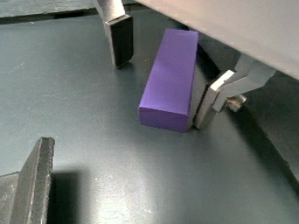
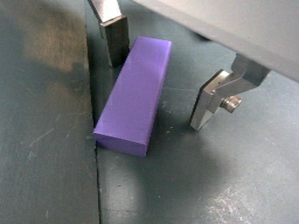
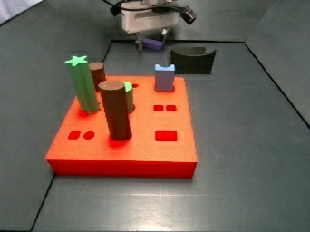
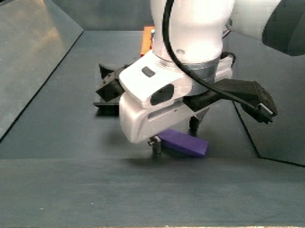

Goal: Pick up the rectangle object. Move up. Place the rectangle object on the fixture. Regrasp the rectangle object. Move to above the board. Insert the rectangle object.
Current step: Pick up the rectangle object.

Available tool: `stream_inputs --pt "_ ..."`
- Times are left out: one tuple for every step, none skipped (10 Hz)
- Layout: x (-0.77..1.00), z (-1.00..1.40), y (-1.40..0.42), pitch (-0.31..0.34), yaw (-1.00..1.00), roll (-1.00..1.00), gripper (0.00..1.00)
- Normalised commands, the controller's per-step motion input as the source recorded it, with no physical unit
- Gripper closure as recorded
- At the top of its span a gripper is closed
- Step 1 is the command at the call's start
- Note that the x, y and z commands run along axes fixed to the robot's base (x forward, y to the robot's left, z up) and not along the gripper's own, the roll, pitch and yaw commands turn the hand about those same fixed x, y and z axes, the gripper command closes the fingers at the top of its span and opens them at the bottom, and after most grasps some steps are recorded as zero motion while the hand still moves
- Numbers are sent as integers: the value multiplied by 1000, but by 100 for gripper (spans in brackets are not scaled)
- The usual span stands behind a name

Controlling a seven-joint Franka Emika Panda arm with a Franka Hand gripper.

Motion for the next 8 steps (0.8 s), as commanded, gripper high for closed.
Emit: stream_inputs --pt "0 0 0 0 0 0 100" --pt "0 0 0 0 0 0 100" --pt "0 0 0 0 0 0 100" --pt "0 0 0 0 0 0 100" --pt "0 0 0 0 0 0 100" --pt "0 0 0 0 0 0 100" --pt "0 0 0 0 0 0 100" --pt "0 0 0 0 0 0 100"
